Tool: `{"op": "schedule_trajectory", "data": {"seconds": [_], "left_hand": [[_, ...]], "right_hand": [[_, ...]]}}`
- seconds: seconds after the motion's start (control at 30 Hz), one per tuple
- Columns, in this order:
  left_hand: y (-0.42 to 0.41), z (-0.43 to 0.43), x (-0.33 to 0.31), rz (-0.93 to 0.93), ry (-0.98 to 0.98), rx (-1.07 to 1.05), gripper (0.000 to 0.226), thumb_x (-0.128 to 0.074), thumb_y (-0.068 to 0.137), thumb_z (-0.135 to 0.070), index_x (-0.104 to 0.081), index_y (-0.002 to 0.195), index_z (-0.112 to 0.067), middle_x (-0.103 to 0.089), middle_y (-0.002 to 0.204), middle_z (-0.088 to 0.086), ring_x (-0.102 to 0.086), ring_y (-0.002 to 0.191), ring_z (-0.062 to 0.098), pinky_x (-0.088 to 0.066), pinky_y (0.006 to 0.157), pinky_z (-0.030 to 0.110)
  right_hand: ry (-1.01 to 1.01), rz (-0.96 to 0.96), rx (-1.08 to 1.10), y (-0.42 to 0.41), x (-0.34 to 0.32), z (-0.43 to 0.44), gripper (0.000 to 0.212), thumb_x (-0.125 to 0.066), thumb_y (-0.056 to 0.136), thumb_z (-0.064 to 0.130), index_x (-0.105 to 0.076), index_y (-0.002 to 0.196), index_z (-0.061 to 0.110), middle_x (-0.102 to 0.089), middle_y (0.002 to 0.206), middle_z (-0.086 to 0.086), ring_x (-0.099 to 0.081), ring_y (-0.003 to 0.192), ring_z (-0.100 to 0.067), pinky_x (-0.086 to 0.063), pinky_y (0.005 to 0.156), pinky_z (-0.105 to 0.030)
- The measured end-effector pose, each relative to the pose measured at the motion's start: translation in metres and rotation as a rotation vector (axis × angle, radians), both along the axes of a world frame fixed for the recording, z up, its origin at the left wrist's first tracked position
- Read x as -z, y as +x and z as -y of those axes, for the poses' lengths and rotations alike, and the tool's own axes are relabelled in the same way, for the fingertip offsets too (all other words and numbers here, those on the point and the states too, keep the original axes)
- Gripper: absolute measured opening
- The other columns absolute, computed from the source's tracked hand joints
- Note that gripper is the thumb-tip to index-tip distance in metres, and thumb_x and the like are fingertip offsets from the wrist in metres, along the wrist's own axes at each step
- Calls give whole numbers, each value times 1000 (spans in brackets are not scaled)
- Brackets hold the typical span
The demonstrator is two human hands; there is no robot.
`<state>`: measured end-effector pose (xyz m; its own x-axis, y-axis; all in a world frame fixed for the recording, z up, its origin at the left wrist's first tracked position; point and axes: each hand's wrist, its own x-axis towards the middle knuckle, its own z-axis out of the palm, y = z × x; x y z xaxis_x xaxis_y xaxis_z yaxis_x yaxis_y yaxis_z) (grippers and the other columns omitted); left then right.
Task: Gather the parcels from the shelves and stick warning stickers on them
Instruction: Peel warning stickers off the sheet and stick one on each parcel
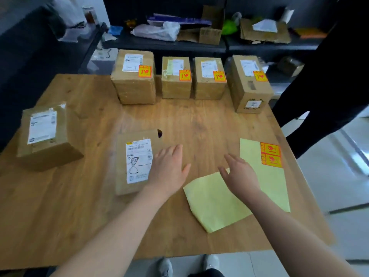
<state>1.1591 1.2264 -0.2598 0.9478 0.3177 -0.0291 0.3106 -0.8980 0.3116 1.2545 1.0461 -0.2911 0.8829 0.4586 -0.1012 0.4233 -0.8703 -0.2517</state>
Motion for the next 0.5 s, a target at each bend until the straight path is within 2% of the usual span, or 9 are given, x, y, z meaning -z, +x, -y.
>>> {"op": "schedule_trajectory", "data": {"seconds": [0.13,0.27,0.33,0.43,0.5], "left_hand": [[46,42,20,-96,-25,121,61,-44,97,-42,-28,147,-10,-39,148,7,-35,136,26,-26,112,38],[96,82,46,-165,-57,146,55,-51,94,-40,-39,138,-9,-49,138,10,-44,128,29,-34,105,39],[120,102,58,-209,-109,134,51,-52,94,-37,-42,135,-7,-50,136,11,-46,125,31,-36,101,39],[156,128,78,-282,-262,81,50,-57,92,-33,-44,131,-4,-51,135,16,-46,125,33,-39,102,37],[177,139,89,-304,-312,17,44,-61,90,-30,-50,125,-6,-56,128,16,-50,120,33,-43,96,35]], "right_hand": [[-49,-72,133,40,15,58,51,-46,97,35,-39,142,11,-36,151,-7,-36,136,-26,-35,106,-37],[-138,-151,186,84,36,110,53,-41,99,36,-30,147,16,-26,156,-4,-33,138,-26,-40,101,-39],[-166,-196,162,104,48,128,54,-38,100,35,-26,149,16,-22,158,-3,-30,140,-26,-39,103,-41],[-179,-272,95,126,64,143,55,-35,100,32,-21,151,16,-16,159,-3,-23,143,-25,-32,109,-41],[-162,-285,42,137,72,147,55,-34,101,30,-18,152,16,-13,160,-1,-16,146,-22,-27,112,-39]]}}
